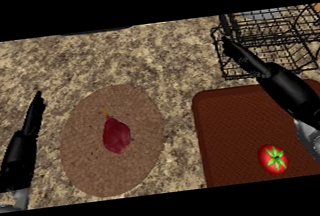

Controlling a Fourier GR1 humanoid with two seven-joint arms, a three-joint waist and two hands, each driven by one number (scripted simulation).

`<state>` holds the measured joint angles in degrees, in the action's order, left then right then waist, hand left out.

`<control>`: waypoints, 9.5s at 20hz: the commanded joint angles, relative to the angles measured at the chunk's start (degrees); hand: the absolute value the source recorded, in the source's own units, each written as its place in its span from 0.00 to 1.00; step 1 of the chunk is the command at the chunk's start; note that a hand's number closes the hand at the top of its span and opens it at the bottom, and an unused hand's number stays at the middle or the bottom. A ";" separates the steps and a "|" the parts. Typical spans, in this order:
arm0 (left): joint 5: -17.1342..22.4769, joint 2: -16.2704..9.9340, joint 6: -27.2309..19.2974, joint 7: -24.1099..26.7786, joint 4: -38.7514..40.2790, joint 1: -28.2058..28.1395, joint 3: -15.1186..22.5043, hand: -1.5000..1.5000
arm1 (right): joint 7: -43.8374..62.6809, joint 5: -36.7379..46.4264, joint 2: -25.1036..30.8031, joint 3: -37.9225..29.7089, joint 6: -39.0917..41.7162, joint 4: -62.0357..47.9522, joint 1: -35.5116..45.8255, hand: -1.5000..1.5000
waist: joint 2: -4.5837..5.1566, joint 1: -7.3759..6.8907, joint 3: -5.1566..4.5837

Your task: Pick the tomato from the tray and place it in the tiered basket

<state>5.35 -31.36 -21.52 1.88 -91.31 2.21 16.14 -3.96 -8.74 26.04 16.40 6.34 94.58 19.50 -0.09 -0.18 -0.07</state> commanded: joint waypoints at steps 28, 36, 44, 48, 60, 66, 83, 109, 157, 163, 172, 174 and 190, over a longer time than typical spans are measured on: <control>0.54 1.65 3.36 -4.32 9.61 7.17 -5.50 0.50 | 43.16 -1.73 26.41 -22.65 -7.15 31.83 -44.55 0.00 | 0.23 0.29 -0.11; -2.14 5.32 4.29 -5.86 10.20 8.85 -4.78 0.50 | 62.12 -1.23 24.30 -14.28 -6.87 25.91 -26.64 0.00 | 0.31 -0.51 0.04; -5.38 7.57 3.53 -3.98 12.29 9.89 -5.47 0.50 | 69.84 2.83 21.41 -5.29 -4.36 22.50 -20.65 0.00 | 0.27 -0.31 0.04; -4.73 7.01 4.85 -5.90 7.41 6.06 -6.89 0.50 | 74.44 4.77 18.88 -2.79 -4.81 24.92 -19.72 0.00 | 0.07 -0.28 0.04; -5.27 7.63 9.66 -3.90 15.27 11.08 -11.65 0.50 | 73.88 16.91 15.36 3.08 -2.41 23.30 -20.43 0.00 | 0.23 0.32 0.01; -6.89 8.99 9.86 -7.79 11.36 10.74 -12.36 0.50 | 71.84 21.17 13.56 2.72 -1.14 25.36 -23.73 0.00 | 0.08 0.45 0.05; -10.49 12.02 11.46 -2.84 11.69 6.78 -14.40 0.50 | 70.46 27.02 5.21 3.40 1.66 19.67 -25.94 0.00 | 0.08 0.43 0.05; -12.45 14.34 16.09 -4.12 3.42 0.54 -17.22 0.50 | 54.84 34.33 -2.73 6.12 7.38 4.53 -23.85 1.00 | -0.01 -0.04 0.08; -14.63 14.85 17.55 -4.66 9.58 7.18 -20.49 0.50 | 50.90 62.35 -10.70 -6.86 3.80 -15.30 41.22 1.00 | 0.16 -0.12 0.03; -14.27 15.39 17.62 -7.26 7.15 8.13 -20.29 0.50 | 45.71 68.46 -1.56 -6.87 5.92 -24.71 43.81 1.00 | 0.13 -0.39 0.04; -16.19 17.24 16.45 -5.89 9.44 8.56 -20.18 0.50 | 32.19 67.44 1.02 -12.93 1.19 -36.47 44.14 1.00 | 0.21 -0.27 0.05; -14.86 15.18 18.53 -6.43 4.94 4.16 -21.25 0.50 | 27.91 66.35 2.11 -13.72 -1.57 -36.28 38.78 1.00 | 0.13 -0.49 0.08; -15.38 16.75 19.27 -3.06 9.83 6.49 -21.70 0.50 | 21.38 55.48 -0.70 -25.81 -2.49 -47.84 35.13 0.00 | 0.24 -0.31 0.07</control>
<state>-10.78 -14.34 -3.44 -3.13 -83.01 9.12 -4.73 20.42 48.05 25.27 -7.35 6.44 48.60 56.31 0.13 -0.44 0.01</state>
